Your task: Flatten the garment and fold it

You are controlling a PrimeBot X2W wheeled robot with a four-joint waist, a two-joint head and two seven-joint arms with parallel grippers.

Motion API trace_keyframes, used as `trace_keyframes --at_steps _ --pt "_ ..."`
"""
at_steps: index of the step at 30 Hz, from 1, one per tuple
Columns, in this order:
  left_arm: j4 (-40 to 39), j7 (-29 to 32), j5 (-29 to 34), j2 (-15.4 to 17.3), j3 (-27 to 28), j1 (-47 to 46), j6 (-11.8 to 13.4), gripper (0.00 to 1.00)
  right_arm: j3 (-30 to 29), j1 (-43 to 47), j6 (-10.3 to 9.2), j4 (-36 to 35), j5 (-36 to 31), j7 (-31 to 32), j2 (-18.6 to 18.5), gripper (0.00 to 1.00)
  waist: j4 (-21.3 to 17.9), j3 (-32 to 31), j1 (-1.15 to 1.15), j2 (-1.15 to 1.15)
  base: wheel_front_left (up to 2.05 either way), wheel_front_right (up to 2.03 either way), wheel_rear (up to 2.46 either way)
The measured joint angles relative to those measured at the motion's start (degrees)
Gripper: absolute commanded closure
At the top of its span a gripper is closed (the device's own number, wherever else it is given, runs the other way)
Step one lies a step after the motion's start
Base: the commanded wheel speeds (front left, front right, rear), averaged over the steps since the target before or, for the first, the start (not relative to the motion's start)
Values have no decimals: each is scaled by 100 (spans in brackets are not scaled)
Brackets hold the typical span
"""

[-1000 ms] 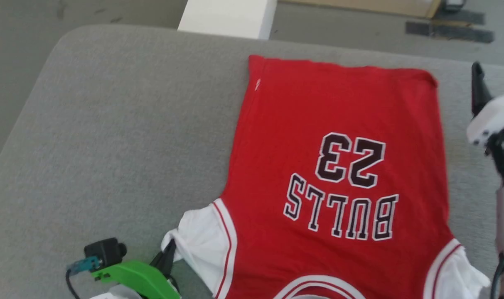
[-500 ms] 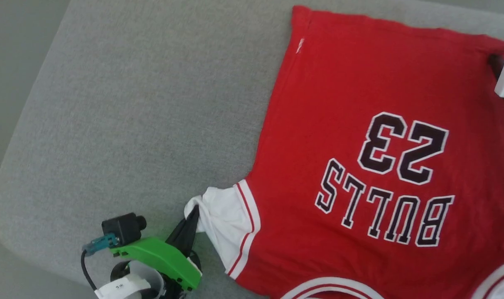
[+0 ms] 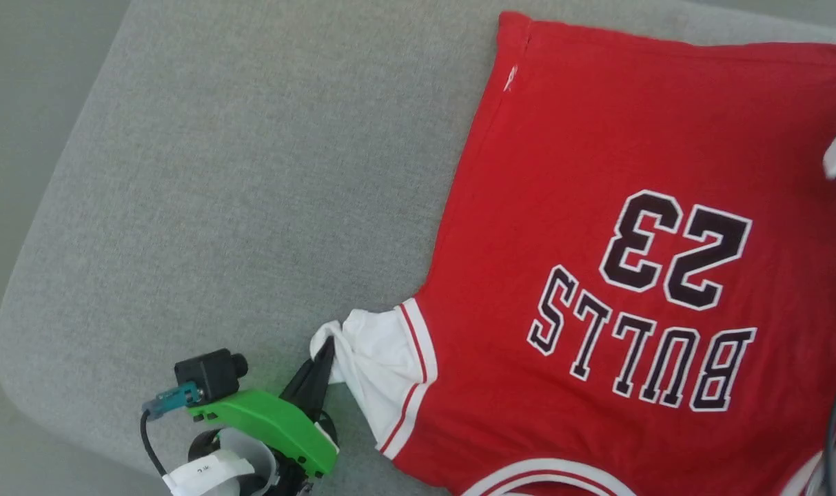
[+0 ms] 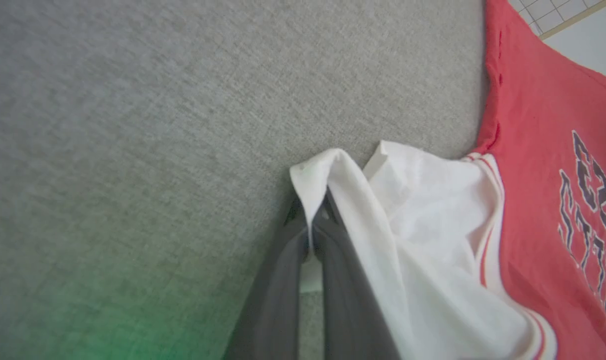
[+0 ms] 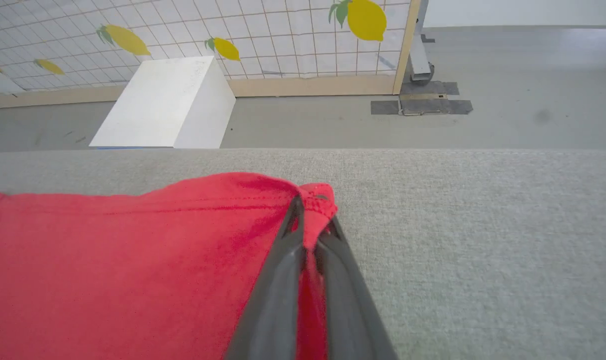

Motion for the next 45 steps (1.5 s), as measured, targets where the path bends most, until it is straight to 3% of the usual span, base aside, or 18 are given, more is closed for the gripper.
trace_keyframes --at_steps 6,12,18,23,27,31,32,33,34,35,39,45 --pt "-30 131 3 191 98 224 226 100 -188 1365 0 -637 608 -1655 181 100 -194 -475 0 0 0 0 0" --pt "-272 308 16 388 174 687 452 100 -497 2799 0 -1341 848 -1981 471 100 -505 -982 0 0 0 0 0" --pt "-492 477 16 539 270 998 588 100 -681 3971 1 -1824 1038 -1182 605 100 -950 -1338 0 0 0 0 0" --pt "-668 599 16 599 275 1126 668 100 -586 4632 1 -1833 1546 122 612 100 -1327 -1565 0 0 0 0 0" --pt "-788 635 16 642 275 1151 705 100 -523 4874 2 -1981 1710 1076 584 100 -1568 -1703 0 0 0 0 0" --pt "-833 675 16 662 259 1154 722 100 -441 5016 2 -2101 1929 1574 569 100 -1730 -1787 0 0 0 0 0" --pt "-845 675 16 662 255 1154 722 100 -422 5049 2 -2141 1981 1586 572 91 -1762 -1802 0 0 0 0 0" --pt "-854 675 16 662 250 1154 722 100 -390 5088 2 -2196 2005 1569 576 59 -1787 -1814 0 0 0 0 0" --pt "-857 676 16 662 244 1154 724 100 -367 5110 2 -2247 2029 1496 584 10 -1806 -1824 0 0 0 0 0" --pt "-859 676 16 664 237 1155 727 100 -366 5119 2 -2292 2049 1390 594 0 -1815 -1829 0 0 0 0 0" --pt "-859 684 16 665 187 1154 728 100 -324 5099 0 -2696 1972 505 605 0 -1794 -1830 0 0 0 0 0" --pt "-833 709 16 665 120 1151 721 100 355 4959 0 -3352 1637 -754 600 0 -1679 -1826 0 0 0 0 0"
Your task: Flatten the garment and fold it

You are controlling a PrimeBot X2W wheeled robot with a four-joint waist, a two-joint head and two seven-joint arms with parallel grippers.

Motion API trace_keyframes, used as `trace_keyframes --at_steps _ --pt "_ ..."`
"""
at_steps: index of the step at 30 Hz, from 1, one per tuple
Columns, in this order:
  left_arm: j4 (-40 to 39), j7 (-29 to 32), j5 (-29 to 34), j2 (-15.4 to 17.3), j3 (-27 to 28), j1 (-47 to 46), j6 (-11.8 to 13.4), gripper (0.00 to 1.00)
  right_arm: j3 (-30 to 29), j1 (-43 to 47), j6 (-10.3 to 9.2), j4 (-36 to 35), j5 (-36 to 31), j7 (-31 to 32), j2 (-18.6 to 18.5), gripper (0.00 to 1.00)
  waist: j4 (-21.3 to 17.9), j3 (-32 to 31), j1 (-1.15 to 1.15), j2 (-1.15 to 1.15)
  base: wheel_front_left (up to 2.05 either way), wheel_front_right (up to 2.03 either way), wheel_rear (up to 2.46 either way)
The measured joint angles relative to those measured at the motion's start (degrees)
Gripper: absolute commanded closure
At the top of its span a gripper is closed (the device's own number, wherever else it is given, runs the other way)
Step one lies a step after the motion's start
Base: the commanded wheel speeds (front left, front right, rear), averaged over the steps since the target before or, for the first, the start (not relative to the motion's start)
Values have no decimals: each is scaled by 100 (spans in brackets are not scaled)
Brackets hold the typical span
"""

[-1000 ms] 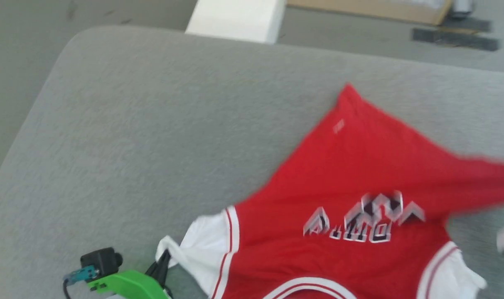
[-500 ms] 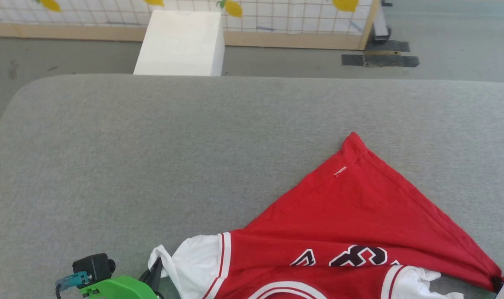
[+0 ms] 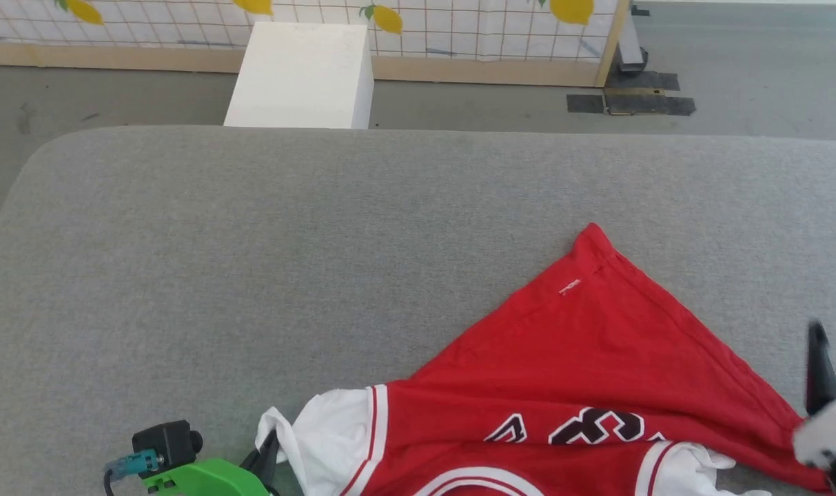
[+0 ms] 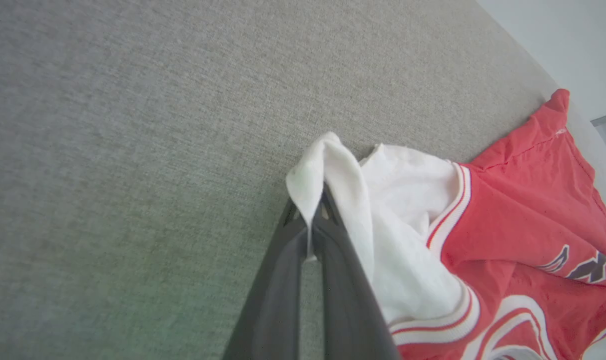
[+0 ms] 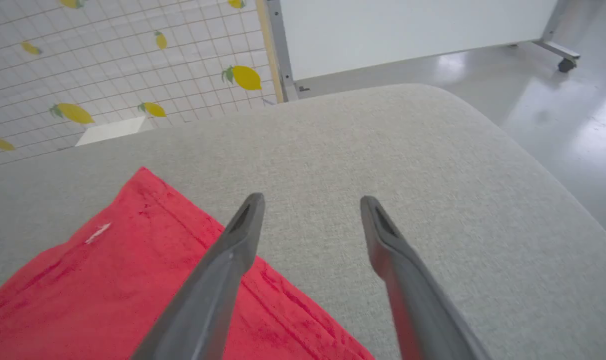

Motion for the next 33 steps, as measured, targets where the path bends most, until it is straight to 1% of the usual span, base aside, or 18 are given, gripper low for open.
trace_keyframes --at_steps 2,5,7,11,15,17,21,27,28,30,31,33 --pt "12 -1 0 -1 -21 -2 -2 100 332 -180 0 -73 -154 -369 -12 0 50 14 0 0 0 0 0" --pt "38 -1 0 -3 -54 -14 -10 100 901 -549 0 125 -224 -770 -221 0 126 54 0 0 0 0 0" --pt "56 -5 0 -10 -86 -35 -22 100 1272 -866 0 409 -258 -921 -443 0 190 95 0 0 0 0 0" --pt "76 -38 0 -55 -160 -142 -55 100 1983 -1532 0 1162 -283 -873 -849 0 318 211 0 0 0 0 0" --pt "115 -87 0 -151 -218 -280 -81 100 2501 -2225 0 2005 -243 -536 -1150 0 490 344 0 0 0 0 0" --pt "148 -109 0 -165 -245 -351 -108 100 2666 -2537 0 2385 -178 -320 -1226 0 570 421 0 0 0 0 0" --pt "252 -170 -1 -235 -319 -485 -160 100 2918 -3143 0 3160 -156 446 -1343 0 737 604 0 0 0 0 0" --pt "382 -261 -8 -326 -383 -616 -240 100 2955 -3721 0 3919 -335 1640 -1365 0 978 826 0 0 0 0 0" --pt "407 -289 -9 -336 -393 -637 -254 100 2938 -3786 0 4008 -401 1857 -1361 17 1014 856 0 0 0 0 0" --pt "435 -296 -10 -347 -405 -669 -261 100 2895 -3919 1 4051 -472 2143 -1351 85 1067 897 0 0 0 0 0" --pt "450 -297 -14 -352 -412 -685 -272 100 2819 -3969 1 4064 -486 2253 -1326 100 1094 911 0 0 0 0 0" --pt "485 -331 -18 -353 -410 -692 -287 100 2704 -3973 1 4050 -512 2353 -1247 100 1126 897 0 0 0 0 0"
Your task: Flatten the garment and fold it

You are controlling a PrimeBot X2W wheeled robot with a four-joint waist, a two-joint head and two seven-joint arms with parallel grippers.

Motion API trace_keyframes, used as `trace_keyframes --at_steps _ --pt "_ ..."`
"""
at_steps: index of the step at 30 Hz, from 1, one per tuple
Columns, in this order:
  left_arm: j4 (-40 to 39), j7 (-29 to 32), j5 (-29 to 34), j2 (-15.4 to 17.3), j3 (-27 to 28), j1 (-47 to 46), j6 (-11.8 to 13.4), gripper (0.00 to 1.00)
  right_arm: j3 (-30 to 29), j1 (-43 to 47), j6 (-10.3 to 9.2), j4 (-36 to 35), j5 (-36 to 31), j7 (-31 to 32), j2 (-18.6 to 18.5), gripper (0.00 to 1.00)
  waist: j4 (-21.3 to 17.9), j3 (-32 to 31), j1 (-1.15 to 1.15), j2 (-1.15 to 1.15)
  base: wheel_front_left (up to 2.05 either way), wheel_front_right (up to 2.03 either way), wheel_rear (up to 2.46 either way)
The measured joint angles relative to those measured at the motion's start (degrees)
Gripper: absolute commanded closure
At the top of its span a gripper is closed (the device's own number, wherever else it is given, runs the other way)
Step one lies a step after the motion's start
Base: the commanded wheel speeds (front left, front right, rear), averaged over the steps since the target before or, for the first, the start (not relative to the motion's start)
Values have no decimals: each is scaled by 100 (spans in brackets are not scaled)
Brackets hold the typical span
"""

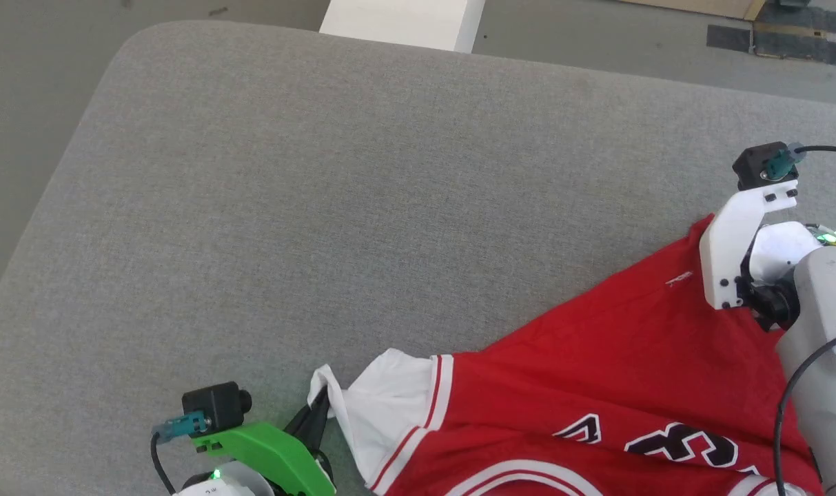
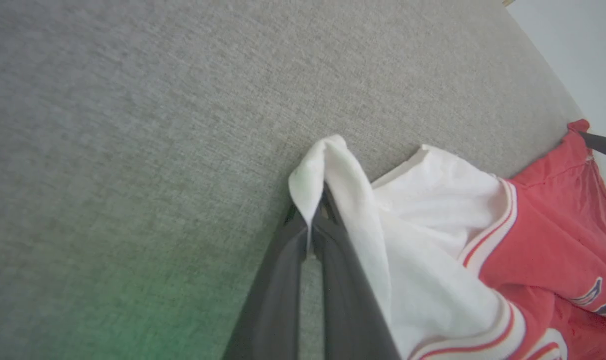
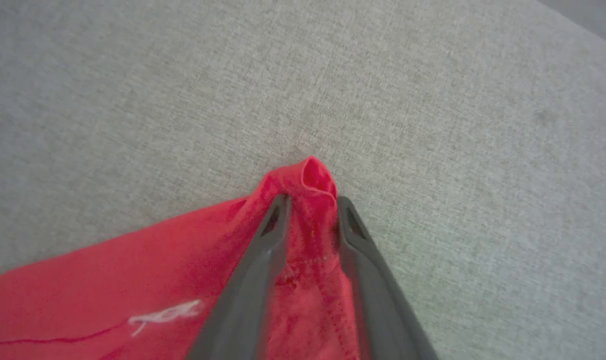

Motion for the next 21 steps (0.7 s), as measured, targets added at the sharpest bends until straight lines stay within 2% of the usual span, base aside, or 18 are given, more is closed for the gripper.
trace_keyframes --at_steps 4,13,21 --pt "53 -16 0 7 21 13 3 100 -369 289 -1 -218 -36 -424 199 100 -3 -111 0 0 0 0 0" --pt "-60 -5 -1 205 168 303 177 100 -1125 1638 -1 -1346 77 -2080 1022 100 -359 -521 0 0 0 0 0" --pt "-371 4 3 333 274 485 335 100 -1419 2925 -1 -2473 500 -3002 1240 100 -827 -894 0 0 0 0 0"
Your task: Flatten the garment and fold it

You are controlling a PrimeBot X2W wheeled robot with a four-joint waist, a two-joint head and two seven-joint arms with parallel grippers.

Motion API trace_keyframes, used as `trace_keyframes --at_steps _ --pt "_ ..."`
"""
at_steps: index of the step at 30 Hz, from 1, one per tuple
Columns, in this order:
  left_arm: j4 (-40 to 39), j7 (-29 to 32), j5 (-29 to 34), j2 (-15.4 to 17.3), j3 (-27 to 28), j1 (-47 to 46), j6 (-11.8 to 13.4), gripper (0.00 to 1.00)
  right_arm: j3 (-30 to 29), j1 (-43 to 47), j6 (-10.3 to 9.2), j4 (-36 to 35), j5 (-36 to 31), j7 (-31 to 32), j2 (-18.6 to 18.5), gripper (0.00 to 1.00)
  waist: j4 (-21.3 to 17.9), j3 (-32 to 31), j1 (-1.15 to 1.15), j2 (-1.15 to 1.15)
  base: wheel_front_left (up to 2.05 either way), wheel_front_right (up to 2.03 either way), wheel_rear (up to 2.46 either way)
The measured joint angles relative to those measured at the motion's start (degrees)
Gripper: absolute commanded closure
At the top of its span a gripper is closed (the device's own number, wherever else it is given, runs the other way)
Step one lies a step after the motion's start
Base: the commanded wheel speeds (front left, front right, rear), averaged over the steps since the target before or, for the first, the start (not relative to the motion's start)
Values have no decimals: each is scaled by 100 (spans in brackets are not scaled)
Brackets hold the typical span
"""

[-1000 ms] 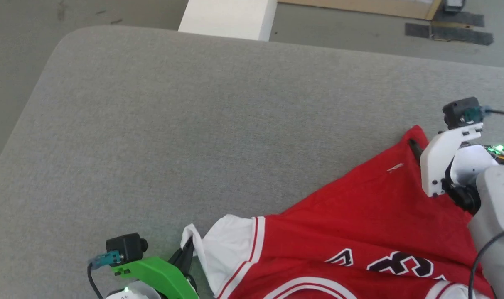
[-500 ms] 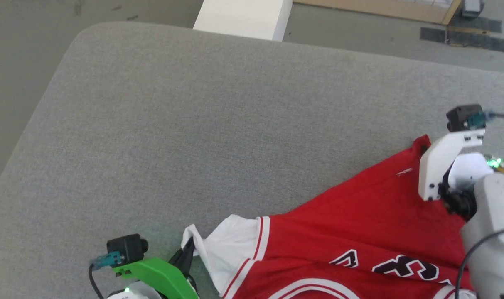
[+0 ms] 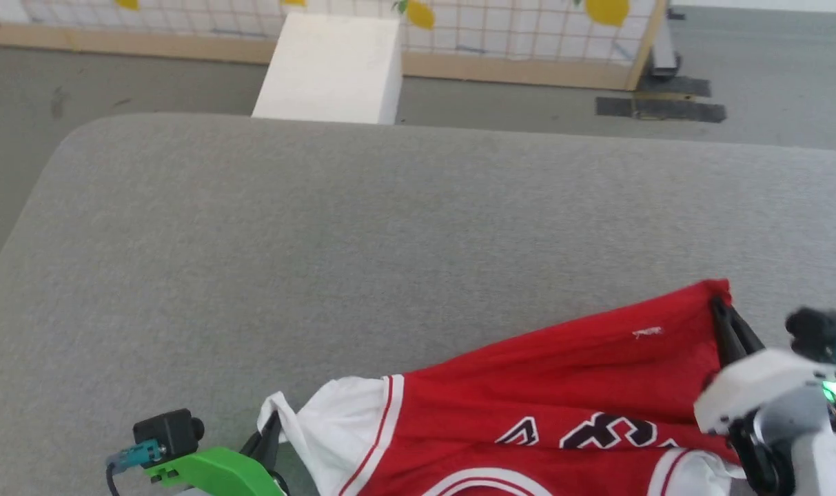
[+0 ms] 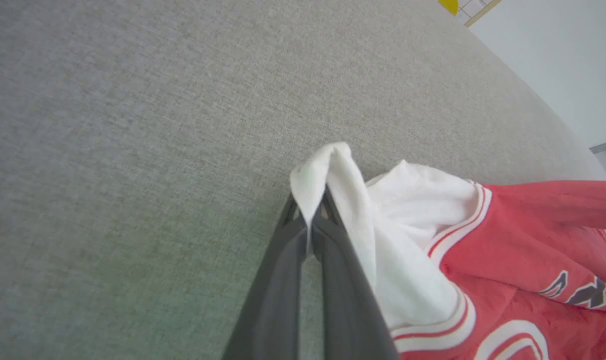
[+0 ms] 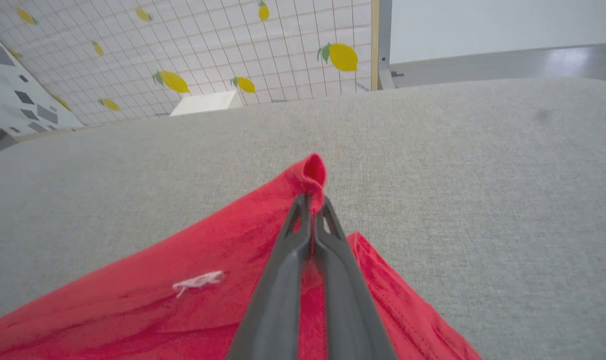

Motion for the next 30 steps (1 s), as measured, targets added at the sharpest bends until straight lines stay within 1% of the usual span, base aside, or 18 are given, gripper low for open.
trace_keyframes --at_steps 3,5,9,12,15,18,21,22,24,26,30 --pt "-98 -205 34 2 97 20 73 100 -38 436 0 -325 289 -196 4 100 -179 -112 0 0 0 0 0" --pt "-176 -447 129 7 200 10 148 100 -33 695 0 -475 463 -252 8 100 -298 -181 0 0 0 0 0" --pt "-330 -800 319 47 331 -107 178 100 -58 887 1 -790 524 -233 14 100 -512 -278 0 0 0 0 0" --pt "-452 -886 381 112 383 -414 188 100 -77 879 1 -1133 501 -36 14 100 -634 -330 0 0 0 0 0" --pt "-643 -867 372 156 420 -847 175 100 -31 736 0 -1528 279 283 14 100 -722 -364 0 0 0 0 0" --pt "-816 -659 200 181 410 -1335 36 100 62 339 0 -1929 -16 664 -4 100 -790 -344 0 0 0 0 0" --pt "-792 -370 92 311 410 -1992 -97 100 265 -242 0 -2195 -192 1039 -241 100 -828 -242 0 0 0 0 0" --pt "-778 -276 68 367 425 -2274 -102 100 360 -492 0 -2250 -234 1178 -360 100 -838 -189 0 0 0 0 0" --pt "-749 -104 -31 433 460 -2844 -109 100 523 -988 0 -2253 -300 1376 -599 100 -853 -65 0 0 0 0 0" --pt "-677 22 -136 424 504 -3480 -98 100 698 -1528 0 -2228 -304 1559 -832 100 -867 95 0 0 0 0 0" --pt "-413 99 -15 490 485 -4728 -90 100 973 -2616 0 -1954 -310 1781 -1195 100 -889 471 0 0 0 0 0"
